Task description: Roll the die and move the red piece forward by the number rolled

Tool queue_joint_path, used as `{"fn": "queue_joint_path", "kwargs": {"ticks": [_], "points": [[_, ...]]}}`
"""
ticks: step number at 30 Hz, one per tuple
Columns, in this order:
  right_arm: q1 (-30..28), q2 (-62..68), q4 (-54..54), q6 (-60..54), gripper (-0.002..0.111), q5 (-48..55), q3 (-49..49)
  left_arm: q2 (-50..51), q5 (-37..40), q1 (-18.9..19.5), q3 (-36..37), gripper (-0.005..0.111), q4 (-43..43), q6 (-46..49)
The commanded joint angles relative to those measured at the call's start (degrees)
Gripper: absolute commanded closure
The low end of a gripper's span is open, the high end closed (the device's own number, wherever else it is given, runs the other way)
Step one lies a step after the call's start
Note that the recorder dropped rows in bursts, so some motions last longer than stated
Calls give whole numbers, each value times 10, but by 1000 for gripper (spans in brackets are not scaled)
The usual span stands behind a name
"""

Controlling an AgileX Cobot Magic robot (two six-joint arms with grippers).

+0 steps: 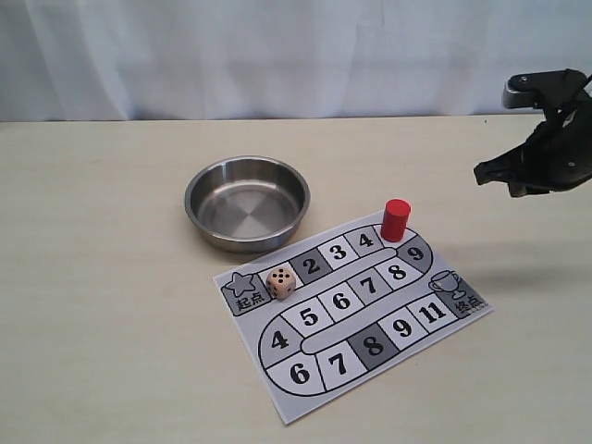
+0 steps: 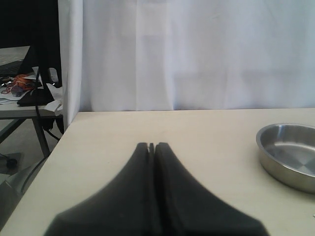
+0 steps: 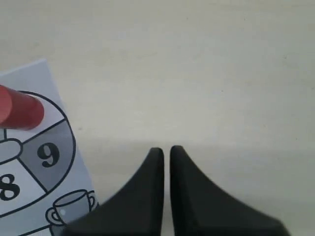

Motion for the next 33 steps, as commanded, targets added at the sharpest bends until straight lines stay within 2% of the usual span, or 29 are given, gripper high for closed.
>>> {"fn": "queue_joint_path", "kwargs": {"ticks": [1, 5, 14, 33], "points": [[-3, -37, 5, 17, 104, 39, 0, -1, -6, 0, -3, 107, -1, -1], [-3, -94, 5, 19, 104, 101, 0, -1, -6, 0, -3, 107, -1, -1], [-3, -206, 5, 30, 104, 168, 2, -1, -5, 0, -3, 107, -1, -1], [-3, -568, 9, 30, 104, 173, 151, -1, -5, 0, -3, 107, -1, -1]]}}
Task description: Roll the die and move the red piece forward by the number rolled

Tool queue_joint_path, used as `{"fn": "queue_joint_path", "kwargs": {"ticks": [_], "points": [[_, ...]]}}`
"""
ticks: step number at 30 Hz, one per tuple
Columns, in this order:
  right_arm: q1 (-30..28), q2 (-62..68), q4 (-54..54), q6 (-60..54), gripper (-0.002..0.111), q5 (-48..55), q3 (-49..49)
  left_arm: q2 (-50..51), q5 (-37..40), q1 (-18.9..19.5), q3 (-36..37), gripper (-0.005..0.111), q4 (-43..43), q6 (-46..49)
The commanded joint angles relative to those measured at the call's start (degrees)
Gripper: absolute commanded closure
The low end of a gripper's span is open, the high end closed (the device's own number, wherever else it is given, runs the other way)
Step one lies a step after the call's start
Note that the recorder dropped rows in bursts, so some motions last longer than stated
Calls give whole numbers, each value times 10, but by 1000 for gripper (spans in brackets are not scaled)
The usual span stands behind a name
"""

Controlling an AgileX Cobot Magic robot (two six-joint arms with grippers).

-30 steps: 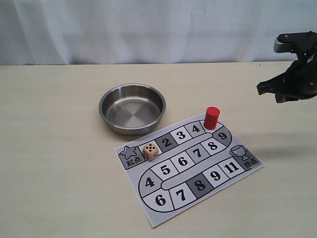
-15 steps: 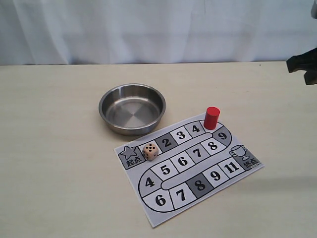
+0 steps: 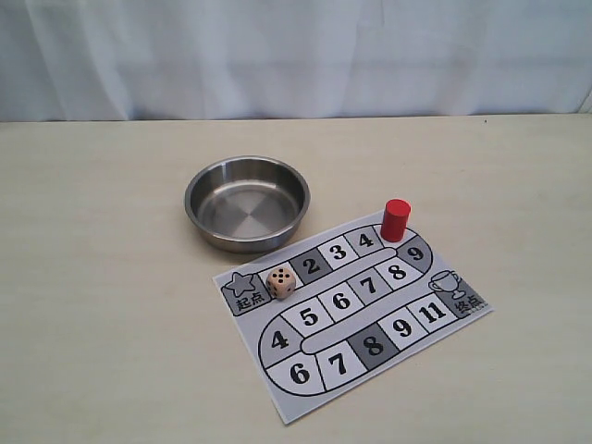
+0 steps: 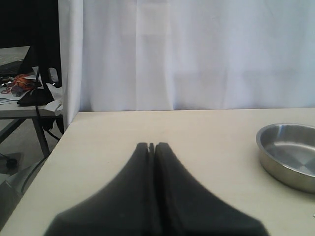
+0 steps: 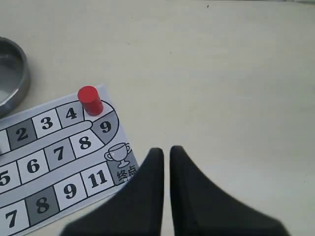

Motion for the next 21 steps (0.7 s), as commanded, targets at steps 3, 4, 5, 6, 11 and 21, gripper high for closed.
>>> {"fn": "queue_joint_path", "kwargs": {"ticks": [3, 4, 5, 6, 11, 21], "points": [[-3, -154, 4, 1, 104, 3, 46, -1, -7, 0, -3, 107, -1, -1], [-3, -174, 4, 1, 104, 3, 51, -1, -7, 0, -3, 107, -1, -1], [-3, -204, 4, 1, 104, 3, 58, -1, -7, 0, -3, 107, -1, -1], [-3, -223, 4, 1, 104, 3, 63, -1, -7, 0, -3, 107, -1, -1], [-3, -361, 20, 1, 104, 17, 96, -1, -7, 0, -3, 107, -1, -1], [-1, -517, 19, 1, 104, 22, 172, -1, -6, 0, -3, 107, -1, -1]]}}
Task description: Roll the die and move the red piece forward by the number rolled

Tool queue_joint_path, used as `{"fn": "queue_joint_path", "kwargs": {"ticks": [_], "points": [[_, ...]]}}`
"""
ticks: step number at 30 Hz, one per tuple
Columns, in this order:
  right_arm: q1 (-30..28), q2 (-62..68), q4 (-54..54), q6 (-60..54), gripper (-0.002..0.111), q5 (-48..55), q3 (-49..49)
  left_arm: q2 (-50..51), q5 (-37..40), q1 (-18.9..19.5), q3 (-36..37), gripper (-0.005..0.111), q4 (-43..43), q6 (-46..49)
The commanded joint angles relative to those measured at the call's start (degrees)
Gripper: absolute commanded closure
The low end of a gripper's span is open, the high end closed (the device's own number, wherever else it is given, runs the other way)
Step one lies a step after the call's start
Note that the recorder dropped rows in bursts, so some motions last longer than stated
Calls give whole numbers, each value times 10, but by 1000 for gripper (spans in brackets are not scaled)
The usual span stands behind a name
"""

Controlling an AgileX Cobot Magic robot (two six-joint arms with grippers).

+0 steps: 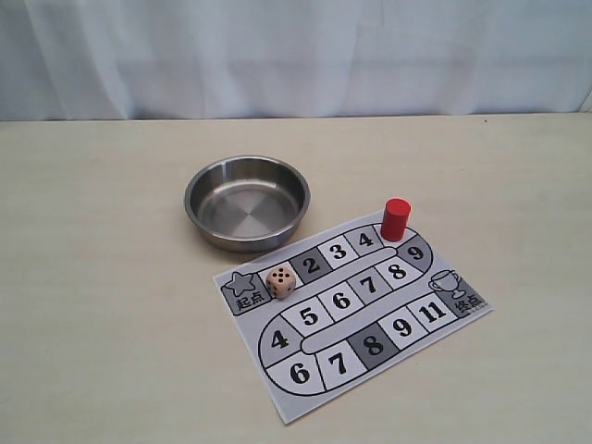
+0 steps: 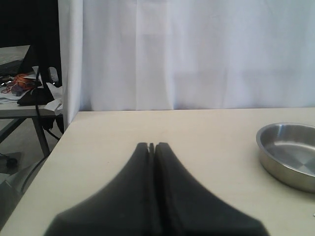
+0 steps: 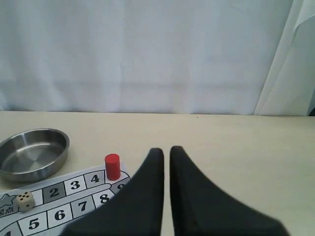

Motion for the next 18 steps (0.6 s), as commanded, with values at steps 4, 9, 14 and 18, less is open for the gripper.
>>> {"fn": "queue_joint_path", "kwargs": {"ticks": [4, 9, 14, 18], "points": [[-1, -2, -2, -1, 104, -81, 55, -1, -5, 0, -3, 107, -1, -1], [-1, -2, 8, 1, 104, -358, 220, -1, -5, 0, -3, 107, -1, -1], [-1, -2, 8, 1, 104, -473, 309, -1, -5, 0, -3, 107, -1, -1], [-1, -2, 8, -1, 104, -544, 373, -1, -5, 0, -3, 107, -1, -1]]}}
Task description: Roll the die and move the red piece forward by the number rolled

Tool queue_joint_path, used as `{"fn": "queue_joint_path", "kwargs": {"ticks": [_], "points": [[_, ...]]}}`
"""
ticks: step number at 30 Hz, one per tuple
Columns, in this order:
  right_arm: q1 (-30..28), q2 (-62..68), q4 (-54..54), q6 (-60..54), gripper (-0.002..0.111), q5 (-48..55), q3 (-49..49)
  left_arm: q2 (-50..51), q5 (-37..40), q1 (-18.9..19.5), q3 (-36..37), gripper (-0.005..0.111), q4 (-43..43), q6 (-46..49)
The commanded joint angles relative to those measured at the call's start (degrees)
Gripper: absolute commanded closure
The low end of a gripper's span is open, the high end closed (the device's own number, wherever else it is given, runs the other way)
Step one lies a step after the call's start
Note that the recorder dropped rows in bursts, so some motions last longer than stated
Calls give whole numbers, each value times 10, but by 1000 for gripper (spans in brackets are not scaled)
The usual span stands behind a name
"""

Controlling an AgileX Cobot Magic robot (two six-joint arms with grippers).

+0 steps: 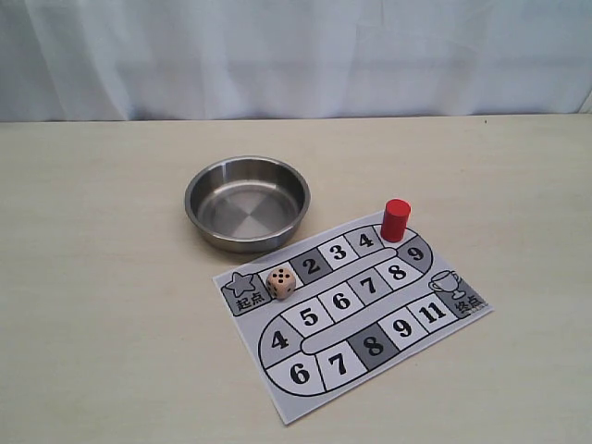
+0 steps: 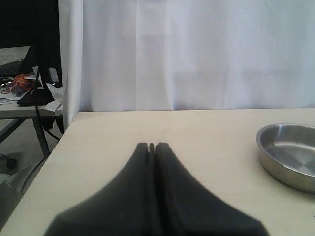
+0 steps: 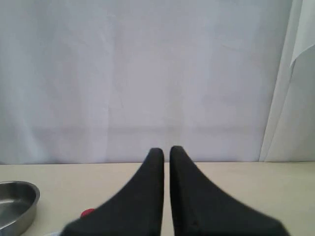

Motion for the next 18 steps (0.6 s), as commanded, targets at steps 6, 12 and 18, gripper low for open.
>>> {"fn": "queue_joint_path", "kwargs": {"ticks": [6, 12, 18], "points": [[-1, -2, -2, -1, 104, -48, 69, -1, -5, 0, -3, 107, -1, -1], [-1, -2, -2, -1, 104, 39, 69, -1, -6, 0, -3, 107, -1, -1], [-1, -2, -2, -1, 104, 63, 69, -1, -6, 0, -3, 107, -1, -1]]}}
